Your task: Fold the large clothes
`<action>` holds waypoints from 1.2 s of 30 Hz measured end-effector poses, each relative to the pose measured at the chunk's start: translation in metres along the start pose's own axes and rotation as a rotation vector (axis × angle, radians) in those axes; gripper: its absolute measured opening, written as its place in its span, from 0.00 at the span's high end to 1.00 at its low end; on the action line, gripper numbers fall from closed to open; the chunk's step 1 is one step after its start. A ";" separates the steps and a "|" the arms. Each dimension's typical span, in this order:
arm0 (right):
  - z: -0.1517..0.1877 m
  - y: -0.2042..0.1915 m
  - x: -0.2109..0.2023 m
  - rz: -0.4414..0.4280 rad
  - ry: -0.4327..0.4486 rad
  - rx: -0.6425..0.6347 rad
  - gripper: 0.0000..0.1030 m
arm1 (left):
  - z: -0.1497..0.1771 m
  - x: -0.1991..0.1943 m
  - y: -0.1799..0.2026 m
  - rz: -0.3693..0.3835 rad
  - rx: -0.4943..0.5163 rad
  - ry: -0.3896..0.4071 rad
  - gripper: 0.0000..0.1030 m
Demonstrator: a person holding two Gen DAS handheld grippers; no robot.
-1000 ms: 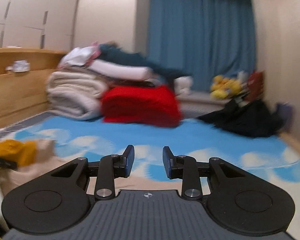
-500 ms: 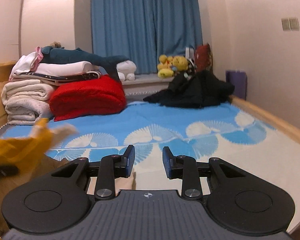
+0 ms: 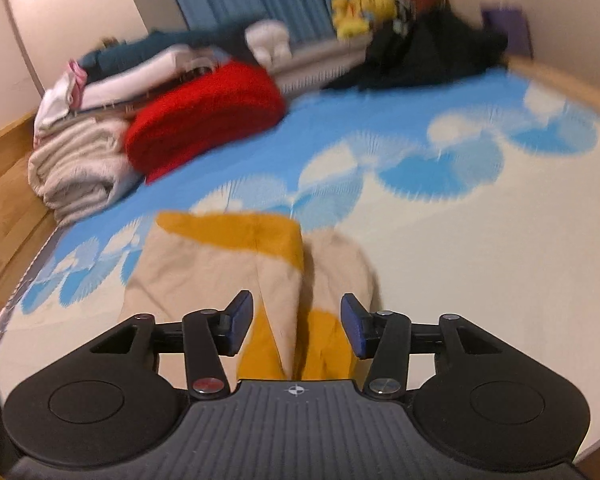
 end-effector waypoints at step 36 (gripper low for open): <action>0.058 -0.012 0.052 0.145 -0.356 -0.155 0.98 | 0.027 -0.043 -0.138 -0.397 -0.128 -0.198 0.27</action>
Point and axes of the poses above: each gripper's, at about its wrist camera, not at the fingertips, and x roughly the way its jaws point, y to its right, z to its underside, the point moved 6 cm from there along x, roughly the way its jaws point, and after that the axes turned 11 degrees about -x, right-handed, at the moved point
